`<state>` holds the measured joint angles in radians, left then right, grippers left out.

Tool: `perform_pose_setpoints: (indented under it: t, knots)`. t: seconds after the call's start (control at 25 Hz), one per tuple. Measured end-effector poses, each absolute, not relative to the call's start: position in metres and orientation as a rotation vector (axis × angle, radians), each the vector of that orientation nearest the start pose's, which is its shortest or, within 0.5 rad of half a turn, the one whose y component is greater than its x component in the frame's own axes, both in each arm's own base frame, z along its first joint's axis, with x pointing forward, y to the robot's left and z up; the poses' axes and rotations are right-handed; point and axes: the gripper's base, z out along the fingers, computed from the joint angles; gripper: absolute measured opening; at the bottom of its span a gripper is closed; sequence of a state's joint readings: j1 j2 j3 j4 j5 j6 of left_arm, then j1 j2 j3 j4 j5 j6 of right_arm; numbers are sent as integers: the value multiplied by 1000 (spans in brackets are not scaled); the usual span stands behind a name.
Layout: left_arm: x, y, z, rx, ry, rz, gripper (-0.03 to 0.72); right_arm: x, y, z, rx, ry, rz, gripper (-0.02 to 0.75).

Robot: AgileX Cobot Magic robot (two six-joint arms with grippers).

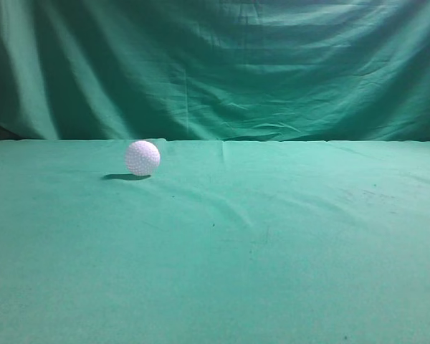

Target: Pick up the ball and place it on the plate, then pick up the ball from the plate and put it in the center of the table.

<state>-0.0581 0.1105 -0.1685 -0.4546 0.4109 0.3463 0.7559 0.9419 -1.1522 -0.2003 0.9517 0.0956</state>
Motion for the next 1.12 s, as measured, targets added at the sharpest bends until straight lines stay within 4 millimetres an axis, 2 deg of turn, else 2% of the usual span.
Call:
perform_pose_setpoints:
  t: [0.16, 0.44, 0.76, 1.12]
  knots:
    - [56, -17, 225, 128, 1799, -210, 0, 111, 88, 380, -719, 2030, 311, 57]
    - [58, -17, 194, 140, 1891, -187, 0, 80, 66, 328, -691, 1964, 405, 57]
    - [59, -15, 174, 144, 1924, -157, 0, 60, 49, 298, -649, 1845, 475, 57]
    - [59, -15, 171, 141, 1927, -155, 0, 63, 55, 274, -627, 1766, 534, 57]
